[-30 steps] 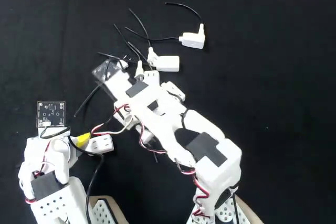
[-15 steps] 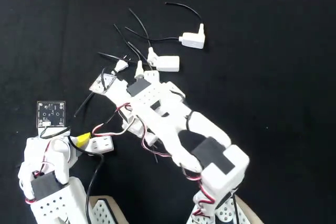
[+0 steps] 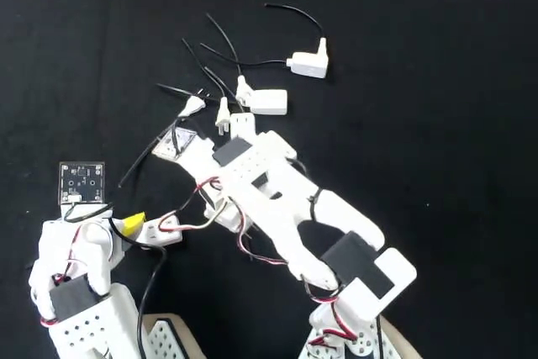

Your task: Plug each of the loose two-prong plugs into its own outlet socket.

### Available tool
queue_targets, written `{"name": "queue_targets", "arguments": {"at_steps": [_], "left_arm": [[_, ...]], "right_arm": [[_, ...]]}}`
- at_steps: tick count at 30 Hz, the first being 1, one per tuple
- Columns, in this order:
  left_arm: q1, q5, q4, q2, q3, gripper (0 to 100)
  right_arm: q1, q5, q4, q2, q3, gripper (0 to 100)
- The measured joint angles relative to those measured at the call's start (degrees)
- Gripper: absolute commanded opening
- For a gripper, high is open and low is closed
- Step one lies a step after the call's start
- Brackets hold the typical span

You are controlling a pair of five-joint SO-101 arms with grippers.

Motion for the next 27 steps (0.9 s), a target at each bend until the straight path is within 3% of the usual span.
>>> {"name": "queue_targets", "arguments": {"at_steps": [14,20,27], "left_arm": [[0.0,0.0,0.0,0.0,0.0,41],[0.0,0.0,0.0,0.0,0.0,41],[0.0,0.0,0.0,0.0,0.0,41]], "right_arm": [[-0.3,3.0,-0.6,-0.5,4.5,13.6],[-0.3,2.9,-0.6,-0.5,4.6,1.3],[-0.3,-3.9,1.7,-0.4,4.1,1.1]]}}
